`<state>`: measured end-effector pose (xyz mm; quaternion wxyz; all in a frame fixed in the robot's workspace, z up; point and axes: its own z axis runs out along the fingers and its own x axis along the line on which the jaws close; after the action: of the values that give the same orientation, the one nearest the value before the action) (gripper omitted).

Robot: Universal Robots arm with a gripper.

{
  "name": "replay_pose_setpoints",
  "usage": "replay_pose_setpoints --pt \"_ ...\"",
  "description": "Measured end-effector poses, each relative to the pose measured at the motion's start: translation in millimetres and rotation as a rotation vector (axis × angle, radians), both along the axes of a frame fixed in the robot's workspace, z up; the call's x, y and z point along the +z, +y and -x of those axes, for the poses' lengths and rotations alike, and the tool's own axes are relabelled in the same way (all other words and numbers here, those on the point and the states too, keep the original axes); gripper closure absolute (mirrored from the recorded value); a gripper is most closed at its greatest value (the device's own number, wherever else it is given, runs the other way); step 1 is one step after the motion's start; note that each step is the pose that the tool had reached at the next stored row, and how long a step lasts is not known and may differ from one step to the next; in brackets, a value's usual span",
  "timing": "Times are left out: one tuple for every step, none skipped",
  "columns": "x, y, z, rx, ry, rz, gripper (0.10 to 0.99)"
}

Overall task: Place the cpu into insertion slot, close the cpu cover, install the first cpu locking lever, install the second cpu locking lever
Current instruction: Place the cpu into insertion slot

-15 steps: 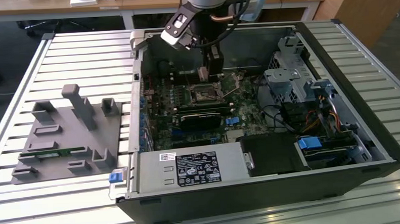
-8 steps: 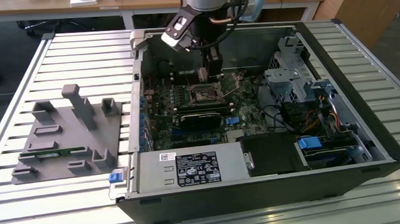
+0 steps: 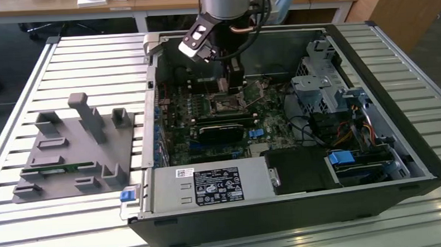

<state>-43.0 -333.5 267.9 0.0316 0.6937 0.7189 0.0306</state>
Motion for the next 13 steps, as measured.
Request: replay_pose_setpoints --pt "-1.7 0.5 0.0 0.0 0.0 0.0 0.545" --pt "-2.9 0.8 0.0 0.0 0.0 0.0 0.545" --pt "-3.5 1.0 -0.1 0.0 0.0001 0.0 0.545" --pt "-4.1 1.0 -0.1 0.0 0.0 0.0 0.545" --pt "-4.8 1.1 -0.1 0.0 0.0001 0.0 0.545" --pt "-5.9 1.5 0.0 0.0 0.0 0.0 0.545" --pt "-7.2 2.1 0.0 0.0 0.0 0.0 0.545" --pt "-8.6 2.7 0.0 0.0 0.0 0.0 0.545" --pt "-9.9 3.2 0.0 0.0 0.0 0.0 0.545" --pt "-11.1 3.9 -0.1 0.0 0.0001 0.0 0.545" --pt "-12.1 4.7 -0.1 0.0 0.0001 0.001 0.545" --pt "-13.6 5.0 -0.1 0.0 -0.0001 0.0 0.545" --pt "-15.1 5.5 -0.1 0.0 -0.0001 0.0 0.545"
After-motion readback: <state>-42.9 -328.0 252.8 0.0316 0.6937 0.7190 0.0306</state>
